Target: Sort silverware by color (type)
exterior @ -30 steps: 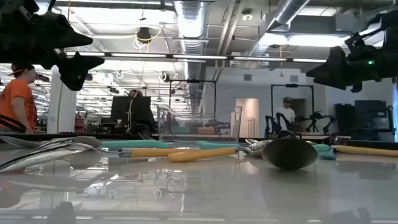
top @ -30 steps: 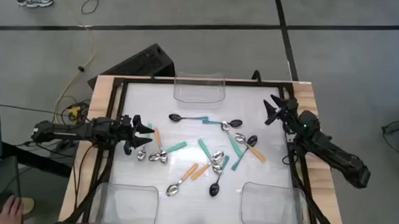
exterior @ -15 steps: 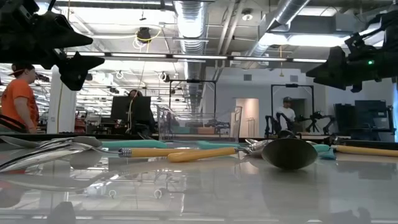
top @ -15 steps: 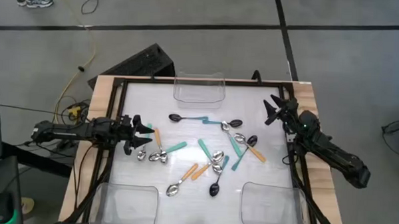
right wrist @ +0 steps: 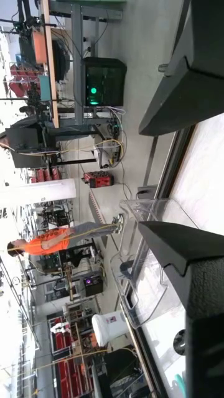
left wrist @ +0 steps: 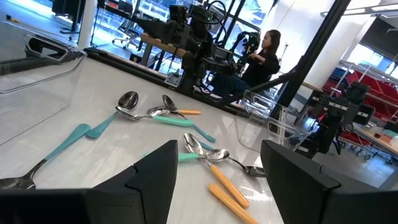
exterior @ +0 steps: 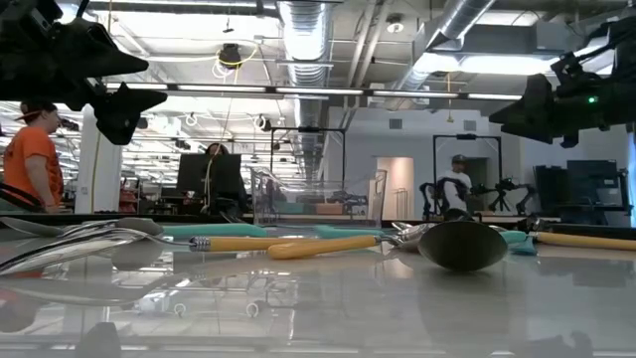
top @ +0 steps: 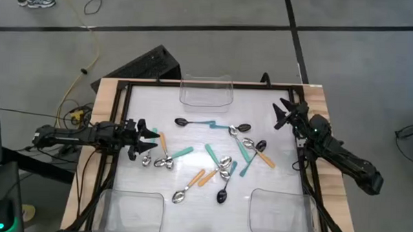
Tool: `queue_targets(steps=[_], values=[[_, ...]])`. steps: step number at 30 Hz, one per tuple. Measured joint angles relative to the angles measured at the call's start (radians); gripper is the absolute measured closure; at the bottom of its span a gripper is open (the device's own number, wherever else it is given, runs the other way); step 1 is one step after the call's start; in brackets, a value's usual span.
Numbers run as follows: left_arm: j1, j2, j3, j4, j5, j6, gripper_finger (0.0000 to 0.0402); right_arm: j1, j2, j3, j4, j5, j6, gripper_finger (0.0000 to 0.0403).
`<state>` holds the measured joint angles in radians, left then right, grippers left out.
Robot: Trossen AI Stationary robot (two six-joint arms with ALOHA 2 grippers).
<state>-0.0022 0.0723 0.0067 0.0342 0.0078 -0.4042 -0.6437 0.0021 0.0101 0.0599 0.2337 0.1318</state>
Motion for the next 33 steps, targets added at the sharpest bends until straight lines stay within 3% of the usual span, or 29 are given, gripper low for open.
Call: queue_targets(steps=[18, 23, 33], values=[[0.000, 0.000, 0.000, 0.000, -0.002, 0.000, 0.0184, 0.000, 0.000, 0.000, 0.000, 0.000, 0.000, 0.0138], [0.000, 0.000, 0.000, 0.008, -0.076, -0.001, 0.0184, 0.000, 0.000, 0.000, 0.000, 0.000, 0.000, 0.0138], [0.000, 0.000, 0.000, 0.012, -0.115, 0.070, 0.0184, 0.000, 0.000, 0.000, 0.000, 0.000, 0.000, 0.0138]])
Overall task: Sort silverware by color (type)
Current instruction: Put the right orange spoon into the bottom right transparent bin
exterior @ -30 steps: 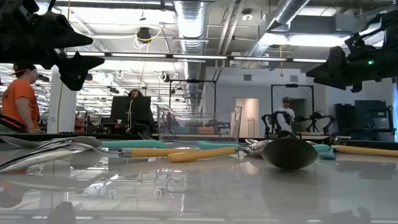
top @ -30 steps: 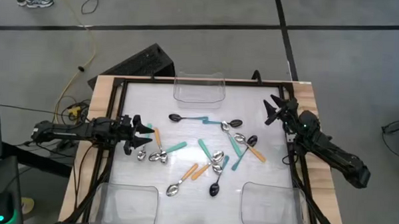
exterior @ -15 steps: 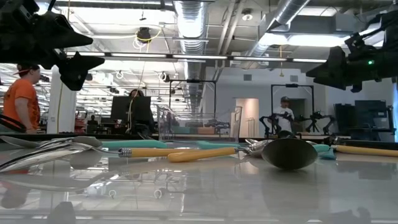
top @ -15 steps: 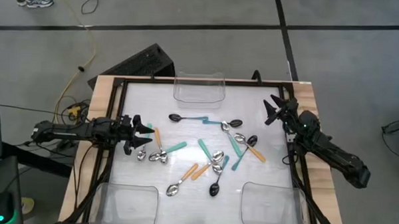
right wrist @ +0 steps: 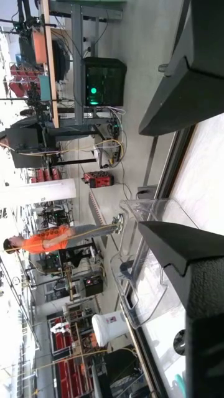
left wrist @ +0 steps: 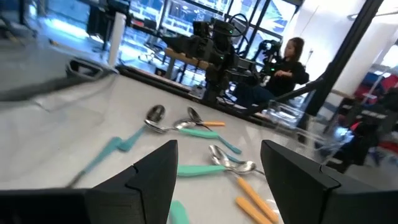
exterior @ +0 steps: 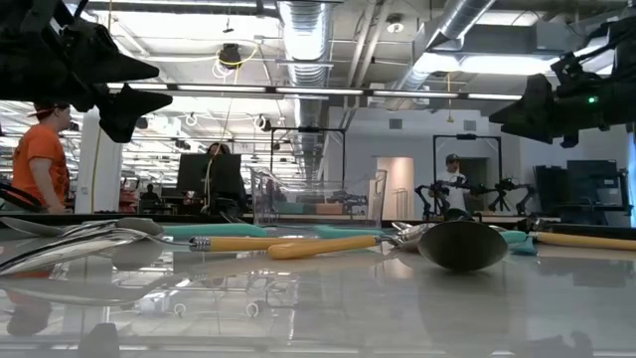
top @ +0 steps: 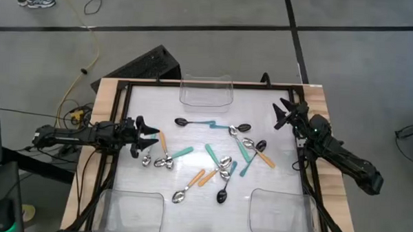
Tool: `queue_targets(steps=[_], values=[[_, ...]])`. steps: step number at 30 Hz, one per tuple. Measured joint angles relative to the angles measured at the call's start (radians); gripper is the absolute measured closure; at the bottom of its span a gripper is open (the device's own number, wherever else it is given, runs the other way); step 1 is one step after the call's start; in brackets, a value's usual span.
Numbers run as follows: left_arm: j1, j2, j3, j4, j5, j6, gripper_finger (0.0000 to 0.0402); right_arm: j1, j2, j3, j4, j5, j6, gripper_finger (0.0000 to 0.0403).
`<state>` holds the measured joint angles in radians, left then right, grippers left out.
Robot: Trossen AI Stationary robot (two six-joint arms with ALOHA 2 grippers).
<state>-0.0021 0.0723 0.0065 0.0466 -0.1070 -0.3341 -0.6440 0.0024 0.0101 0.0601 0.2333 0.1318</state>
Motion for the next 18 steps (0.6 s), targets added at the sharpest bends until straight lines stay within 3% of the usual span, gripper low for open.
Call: queue_targets(steps=[18], values=[[0.000, 0.000, 0.000, 0.007, -0.041, 0.035, 0.0184, 0.000, 0.000, 0.000, 0.000, 0.000, 0.000, 0.0138]])
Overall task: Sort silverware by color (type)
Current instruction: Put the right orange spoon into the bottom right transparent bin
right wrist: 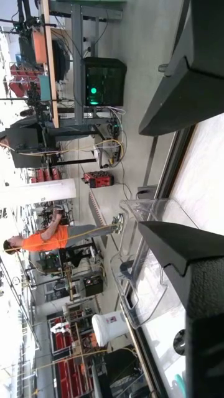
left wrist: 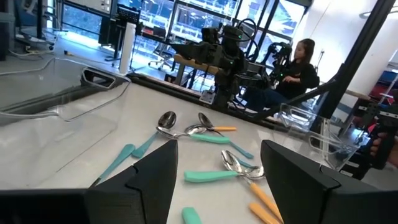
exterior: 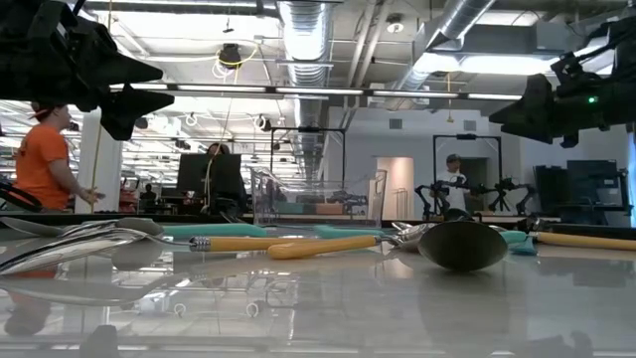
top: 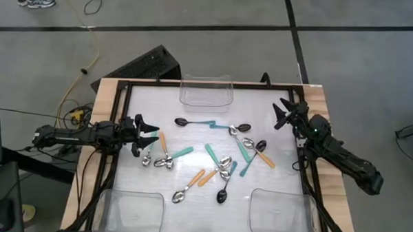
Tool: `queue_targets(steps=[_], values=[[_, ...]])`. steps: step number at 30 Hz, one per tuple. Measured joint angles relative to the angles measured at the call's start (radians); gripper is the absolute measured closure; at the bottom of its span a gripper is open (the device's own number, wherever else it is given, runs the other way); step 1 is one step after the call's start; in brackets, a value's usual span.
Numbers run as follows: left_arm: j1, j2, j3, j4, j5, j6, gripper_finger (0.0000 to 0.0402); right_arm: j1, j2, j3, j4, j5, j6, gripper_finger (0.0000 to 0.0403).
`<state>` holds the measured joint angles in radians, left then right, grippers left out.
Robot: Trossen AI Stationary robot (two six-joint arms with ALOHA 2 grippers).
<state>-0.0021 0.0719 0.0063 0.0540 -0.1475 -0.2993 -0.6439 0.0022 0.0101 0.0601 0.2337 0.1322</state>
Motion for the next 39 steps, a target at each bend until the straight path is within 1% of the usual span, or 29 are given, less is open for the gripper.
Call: queue_targets(steps=[3, 6, 10, 13, 18, 22, 28, 34, 39], values=[[0.000, 0.000, 0.000, 0.008, -0.025, 0.025, 0.0184, 0.000, 0.000, 0.000, 0.000, 0.000, 0.030, 0.0138], [0.000, 0.000, 0.000, 0.011, -0.034, 0.017, 0.0184, 0.000, 0.000, 0.000, 0.000, 0.000, 0.147, 0.0138], [0.000, 0.000, 0.000, 0.012, -0.065, -0.047, 0.0184, 0.000, 0.000, 0.000, 0.000, 0.000, 0.269, 0.0138], [0.000, 0.000, 0.000, 0.012, -0.087, -0.094, 0.0184, 0.000, 0.000, 0.000, 0.000, 0.000, 0.318, 0.0138], [0.000, 0.000, 0.000, 0.016, -0.113, -0.150, 0.0184, 0.000, 0.000, 0.000, 0.000, 0.000, 0.310, 0.0138], [0.000, 0.000, 0.000, 0.020, -0.134, -0.143, 0.0184, 0.000, 0.000, 0.000, -0.004, 0.000, 0.308, 0.0138], [0.000, 0.000, 0.000, 0.051, -0.203, -0.127, 0.0184, 0.000, 0.005, 0.002, -0.019, -0.001, 0.304, 0.0138], [0.000, 0.000, 0.000, 0.107, -0.206, -0.105, 0.0184, 0.002, 0.005, 0.002, -0.021, -0.012, 0.301, 0.0138], [0.000, 0.000, 0.006, 0.160, -0.197, -0.117, 0.0184, 0.002, 0.006, 0.014, 0.003, -0.132, 0.262, 0.0138]])
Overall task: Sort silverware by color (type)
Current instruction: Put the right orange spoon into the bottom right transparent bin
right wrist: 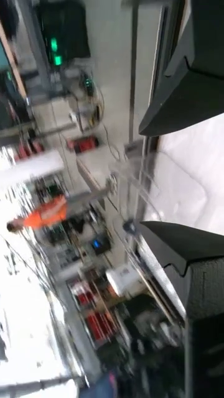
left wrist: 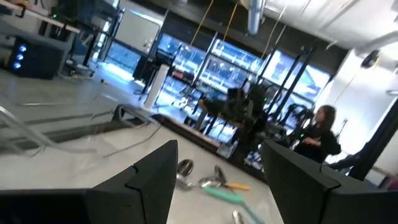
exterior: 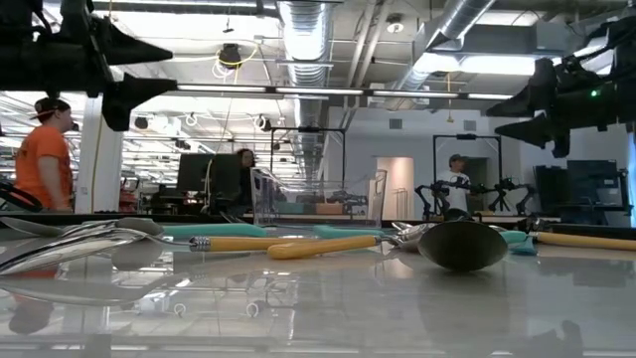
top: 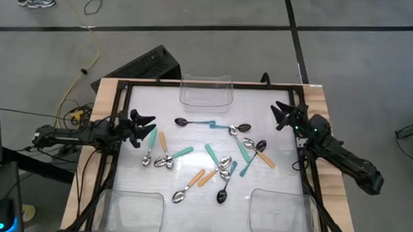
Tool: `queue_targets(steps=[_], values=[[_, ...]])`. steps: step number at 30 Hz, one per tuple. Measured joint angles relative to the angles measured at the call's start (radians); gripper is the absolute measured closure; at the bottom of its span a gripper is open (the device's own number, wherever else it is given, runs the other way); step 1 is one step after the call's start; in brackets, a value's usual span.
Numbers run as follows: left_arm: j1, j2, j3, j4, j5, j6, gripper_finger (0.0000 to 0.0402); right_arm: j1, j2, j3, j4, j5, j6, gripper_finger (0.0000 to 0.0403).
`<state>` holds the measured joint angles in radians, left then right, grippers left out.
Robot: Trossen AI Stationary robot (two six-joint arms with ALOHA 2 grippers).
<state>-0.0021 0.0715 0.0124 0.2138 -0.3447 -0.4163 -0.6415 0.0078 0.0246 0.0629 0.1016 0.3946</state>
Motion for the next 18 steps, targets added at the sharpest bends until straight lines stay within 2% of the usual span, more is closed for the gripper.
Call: queue_targets(steps=[5, 9, 14, 18], values=[[0.000, 0.000, 0.055, -0.019, -0.001, -0.015, 0.0184, 0.000, 0.000, 0.067, 0.012, -0.074, 0.013, 0.0138], [0.000, 0.001, 0.101, -0.033, -0.008, 0.012, 0.0184, 0.001, -0.001, 0.147, -0.029, -0.087, 0.028, 0.0138], [0.000, 0.000, 0.174, -0.091, -0.002, 0.071, 0.0180, 0.025, 0.017, 0.297, -0.236, -0.073, -0.068, 0.0138], [0.000, 0.001, 0.228, -0.154, -0.014, 0.119, 0.0160, 0.055, 0.085, 0.422, -0.415, -0.016, -0.090, 0.0137]])
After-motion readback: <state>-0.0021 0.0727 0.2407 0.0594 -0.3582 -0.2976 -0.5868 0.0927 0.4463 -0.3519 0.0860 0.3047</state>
